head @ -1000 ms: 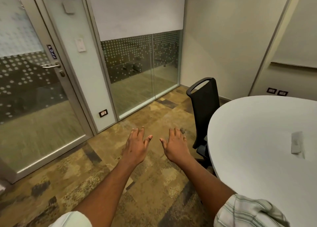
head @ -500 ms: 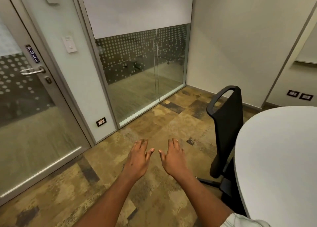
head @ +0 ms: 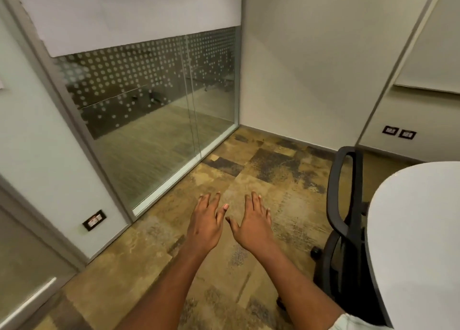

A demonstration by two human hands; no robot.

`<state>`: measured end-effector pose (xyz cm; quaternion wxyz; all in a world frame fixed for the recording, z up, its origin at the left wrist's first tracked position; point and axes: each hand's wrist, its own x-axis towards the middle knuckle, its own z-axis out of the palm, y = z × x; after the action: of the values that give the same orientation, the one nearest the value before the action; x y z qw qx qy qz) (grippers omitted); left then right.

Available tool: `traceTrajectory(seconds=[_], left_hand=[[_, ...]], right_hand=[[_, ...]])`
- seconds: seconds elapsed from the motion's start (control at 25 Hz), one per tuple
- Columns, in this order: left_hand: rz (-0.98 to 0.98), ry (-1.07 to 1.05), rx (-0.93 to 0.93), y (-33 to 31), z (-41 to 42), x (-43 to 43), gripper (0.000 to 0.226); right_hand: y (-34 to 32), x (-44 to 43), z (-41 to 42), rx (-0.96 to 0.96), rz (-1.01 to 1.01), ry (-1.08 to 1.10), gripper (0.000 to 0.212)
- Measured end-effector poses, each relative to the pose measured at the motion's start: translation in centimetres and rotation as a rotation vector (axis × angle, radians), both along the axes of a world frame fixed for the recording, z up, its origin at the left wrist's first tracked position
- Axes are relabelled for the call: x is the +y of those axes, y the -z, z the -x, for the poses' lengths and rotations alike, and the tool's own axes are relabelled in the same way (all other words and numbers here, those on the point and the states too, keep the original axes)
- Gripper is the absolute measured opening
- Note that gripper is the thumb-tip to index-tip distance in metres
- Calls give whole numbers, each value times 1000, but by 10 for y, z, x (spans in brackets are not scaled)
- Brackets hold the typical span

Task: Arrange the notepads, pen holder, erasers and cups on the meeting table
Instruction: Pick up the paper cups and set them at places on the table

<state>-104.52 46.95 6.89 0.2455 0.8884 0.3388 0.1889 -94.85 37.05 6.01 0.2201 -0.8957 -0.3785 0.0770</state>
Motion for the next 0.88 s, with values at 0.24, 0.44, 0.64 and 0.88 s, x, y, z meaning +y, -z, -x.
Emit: traceTrajectory(seconds=[0.24,0.44,0.64,0.88], left_hand=[[-10,149,54,-10,-128,144,63],[48,291,44,5,-224,200,65],[60,343,60,17,-335,253,63],[80,372,24,1,-495,303,60]], right_hand=[[-21,119,-107,-2,-10,245,84],[-15,173,-200,19,-31,396,87],[-4,229,-318,68,-29,465,88],[-9,281,-466,34,25,501,87]])
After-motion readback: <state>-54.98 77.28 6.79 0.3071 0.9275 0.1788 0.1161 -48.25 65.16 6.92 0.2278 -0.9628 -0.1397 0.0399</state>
